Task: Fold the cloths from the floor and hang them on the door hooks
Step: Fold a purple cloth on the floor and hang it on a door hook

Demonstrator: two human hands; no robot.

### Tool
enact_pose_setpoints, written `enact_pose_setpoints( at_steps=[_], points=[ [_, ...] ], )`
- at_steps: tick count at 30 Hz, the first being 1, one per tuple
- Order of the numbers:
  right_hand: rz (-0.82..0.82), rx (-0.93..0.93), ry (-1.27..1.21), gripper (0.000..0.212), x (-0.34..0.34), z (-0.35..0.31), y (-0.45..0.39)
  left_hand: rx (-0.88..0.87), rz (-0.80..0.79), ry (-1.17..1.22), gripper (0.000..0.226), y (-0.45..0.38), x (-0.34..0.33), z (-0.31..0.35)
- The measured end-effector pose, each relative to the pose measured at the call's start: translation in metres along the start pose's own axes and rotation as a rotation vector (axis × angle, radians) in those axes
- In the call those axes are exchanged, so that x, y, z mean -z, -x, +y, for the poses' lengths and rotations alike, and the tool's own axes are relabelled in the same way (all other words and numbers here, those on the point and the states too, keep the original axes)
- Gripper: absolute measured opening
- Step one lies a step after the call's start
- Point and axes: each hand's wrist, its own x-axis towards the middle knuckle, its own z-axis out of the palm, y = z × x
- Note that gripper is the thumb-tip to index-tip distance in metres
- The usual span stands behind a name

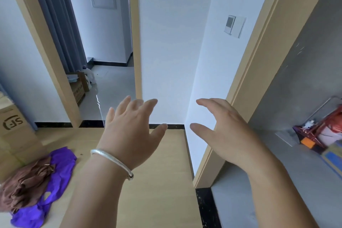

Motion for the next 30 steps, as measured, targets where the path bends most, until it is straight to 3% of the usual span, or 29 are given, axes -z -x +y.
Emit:
enact_pose_setpoints(
  at_steps=[14,30],
  points=[
    [-0.029,-0.02,-0.003,0.065,-0.071,0.003,-0.164,0.067,-0.061,0.057,0.063,-0.134,-0.029,-0.082],
    [-0.068,0.131,-0.085,0.064,-0.071,0.11,-0.426,0.152,0.097,-0.105,0.062,-0.378,-0.066,-0.063]
  ],
)
